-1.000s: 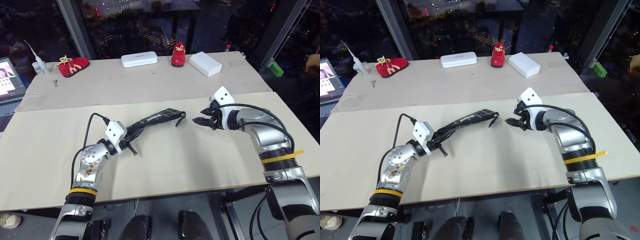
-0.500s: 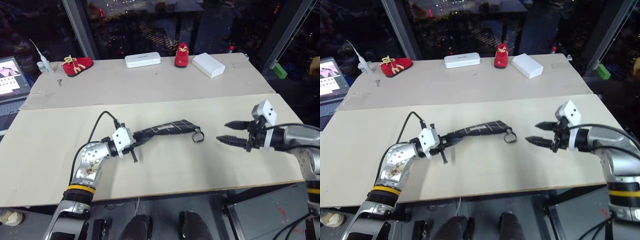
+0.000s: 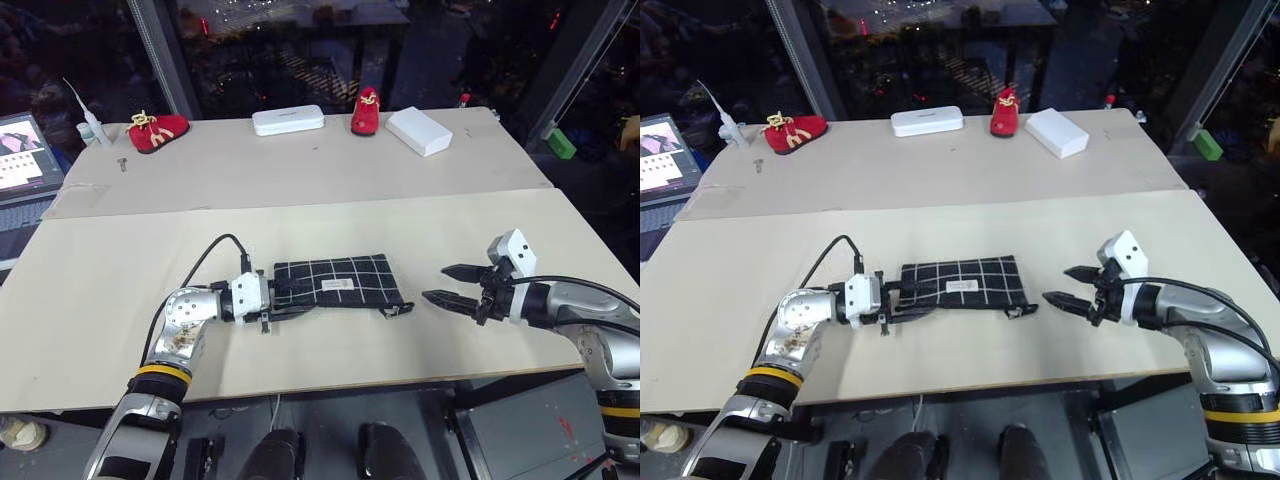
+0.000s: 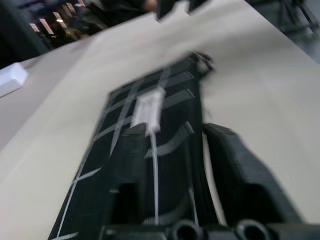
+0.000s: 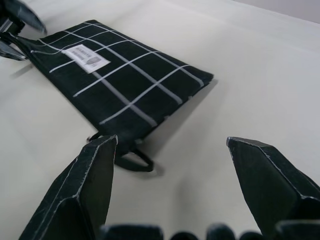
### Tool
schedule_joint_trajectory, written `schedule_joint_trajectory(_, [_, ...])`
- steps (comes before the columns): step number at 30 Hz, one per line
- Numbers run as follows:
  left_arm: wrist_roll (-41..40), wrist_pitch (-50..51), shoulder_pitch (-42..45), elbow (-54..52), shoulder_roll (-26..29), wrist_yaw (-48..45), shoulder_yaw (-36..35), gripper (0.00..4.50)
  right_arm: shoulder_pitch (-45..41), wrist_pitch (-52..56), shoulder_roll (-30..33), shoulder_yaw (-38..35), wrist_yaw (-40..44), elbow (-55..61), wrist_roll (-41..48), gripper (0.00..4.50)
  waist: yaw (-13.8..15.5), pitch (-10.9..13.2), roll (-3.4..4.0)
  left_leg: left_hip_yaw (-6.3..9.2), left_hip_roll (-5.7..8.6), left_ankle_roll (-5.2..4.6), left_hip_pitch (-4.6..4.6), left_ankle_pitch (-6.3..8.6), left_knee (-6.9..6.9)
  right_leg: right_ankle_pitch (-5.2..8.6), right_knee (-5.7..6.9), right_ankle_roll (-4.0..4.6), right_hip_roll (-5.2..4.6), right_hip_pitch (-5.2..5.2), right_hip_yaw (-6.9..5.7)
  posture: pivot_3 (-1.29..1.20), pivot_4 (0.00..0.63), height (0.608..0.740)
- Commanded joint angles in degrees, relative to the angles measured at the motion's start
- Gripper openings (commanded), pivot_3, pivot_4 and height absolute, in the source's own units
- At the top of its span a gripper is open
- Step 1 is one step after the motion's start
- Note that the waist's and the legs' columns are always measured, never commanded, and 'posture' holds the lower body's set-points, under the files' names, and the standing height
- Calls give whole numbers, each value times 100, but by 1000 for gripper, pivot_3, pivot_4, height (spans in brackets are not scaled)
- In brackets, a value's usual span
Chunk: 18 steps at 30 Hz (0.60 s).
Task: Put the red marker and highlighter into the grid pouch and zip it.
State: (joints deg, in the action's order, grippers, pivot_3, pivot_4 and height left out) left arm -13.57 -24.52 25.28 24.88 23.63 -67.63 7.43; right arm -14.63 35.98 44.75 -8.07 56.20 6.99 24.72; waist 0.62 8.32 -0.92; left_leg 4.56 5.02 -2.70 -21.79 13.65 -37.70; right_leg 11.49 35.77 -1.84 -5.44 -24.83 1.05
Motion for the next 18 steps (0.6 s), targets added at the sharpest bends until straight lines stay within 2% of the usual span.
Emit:
schedule_joint_trajectory(1, [-360, 795, -94, -762, -9, 256, -151, 3647, -96, -133, 145, -38, 21, -48, -46, 3905, -9, 0, 0, 0, 0, -4, -1, 2, -2, 0, 0, -1, 1, 0, 0, 0, 150, 740])
schedule_joint_trajectory(2, [-466, 1126, -193, -1027, 11, 319, -157, 3997, -109, -161, 152, -27, 27, -104, -64, 3905, -13, 0, 0, 0, 0, -8, -2, 5, -4, 1, -1, -1, 3, 0, 0, 0, 150, 740])
schedule_joint_trajectory(7, [-900, 2571, -631, -2000, 142, 820, -373, 3997, -192, -309, 159, 0, 46, -405, -155, 3905, -28, 0, 0, -1, -1, -11, 0, 7, -4, 2, 1, -3, 2, 0, 6, 0, 150, 740])
schedule_joint_trajectory(11, [-1569, 4543, -986, -2463, 312, 2319, -1425, 3997, -199, -716, 43, -81, -55, -908, -286, 3905, -50, 1, -1, -1, -4, -11, 20, 7, -4, 3, 3, -4, 4, 17, 7, 0, 150, 740])
schedule_joint_trajectory(18, [-1820, 4841, -1767, -2760, 409, 3220, -2719, 3997, -40, -962, -24, -352, -243, -1709, -300, 3905, -64, 2, 0, -1, -8, -6, 57, 21, -3, 11, -5, -15, 4, 54, 9, 0, 150, 740])
